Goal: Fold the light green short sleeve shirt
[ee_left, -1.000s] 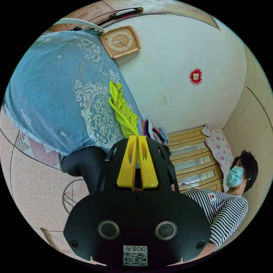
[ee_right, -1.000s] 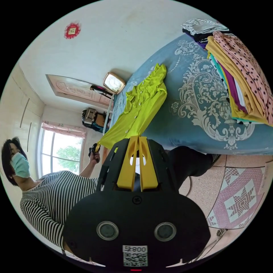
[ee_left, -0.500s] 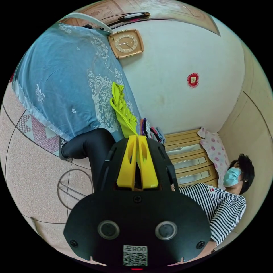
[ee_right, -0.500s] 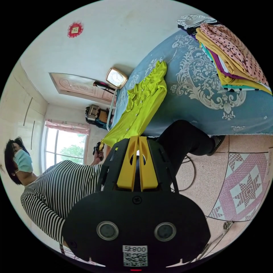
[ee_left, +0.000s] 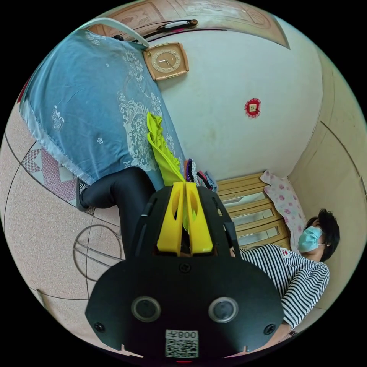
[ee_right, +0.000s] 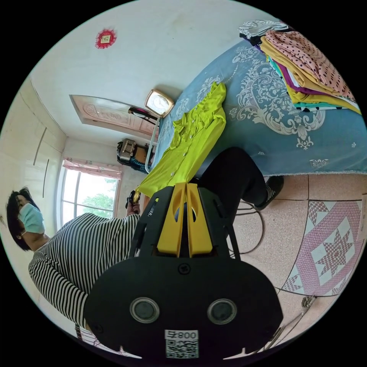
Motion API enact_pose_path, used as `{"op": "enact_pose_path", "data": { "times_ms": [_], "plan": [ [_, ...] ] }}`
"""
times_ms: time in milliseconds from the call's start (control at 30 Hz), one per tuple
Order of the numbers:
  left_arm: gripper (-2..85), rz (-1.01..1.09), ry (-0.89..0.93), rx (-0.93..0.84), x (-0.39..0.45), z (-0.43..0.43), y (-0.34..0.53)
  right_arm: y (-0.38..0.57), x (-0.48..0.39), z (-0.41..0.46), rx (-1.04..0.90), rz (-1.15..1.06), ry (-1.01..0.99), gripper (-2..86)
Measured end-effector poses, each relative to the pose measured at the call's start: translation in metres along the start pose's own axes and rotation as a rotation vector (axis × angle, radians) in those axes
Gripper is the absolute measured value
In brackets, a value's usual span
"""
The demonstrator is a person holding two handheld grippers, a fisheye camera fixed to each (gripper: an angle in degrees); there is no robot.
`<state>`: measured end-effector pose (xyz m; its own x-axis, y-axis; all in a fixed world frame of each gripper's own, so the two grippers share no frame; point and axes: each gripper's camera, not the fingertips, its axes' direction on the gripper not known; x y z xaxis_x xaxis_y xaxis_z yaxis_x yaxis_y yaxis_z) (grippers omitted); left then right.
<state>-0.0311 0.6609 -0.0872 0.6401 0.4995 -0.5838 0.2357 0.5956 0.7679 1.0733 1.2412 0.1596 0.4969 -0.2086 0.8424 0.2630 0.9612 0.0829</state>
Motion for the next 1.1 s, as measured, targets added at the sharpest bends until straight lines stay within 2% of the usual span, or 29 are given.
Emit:
{"op": "enact_pose_path", "data": {
  "times_ms": [633,933,1100],
  "plan": [
    [0.5,-0.075,-0.02,-0.002,-0.036,0.059,-0.075,-0.055,0.041,-0.004,0.027,0.067,-0.029,0.1],
    [0.5,-0.094,-0.023,0.006,-0.057,0.111,-0.146,-0.137,0.038,-0.003,0.014,0.052,-0.023,0.2],
    [0.4,-0.059,-0.02,-0.003,-0.067,0.155,-0.215,-0.207,0.024,-0.006,0.034,0.012,-0.011,0.2]
  ]
}}
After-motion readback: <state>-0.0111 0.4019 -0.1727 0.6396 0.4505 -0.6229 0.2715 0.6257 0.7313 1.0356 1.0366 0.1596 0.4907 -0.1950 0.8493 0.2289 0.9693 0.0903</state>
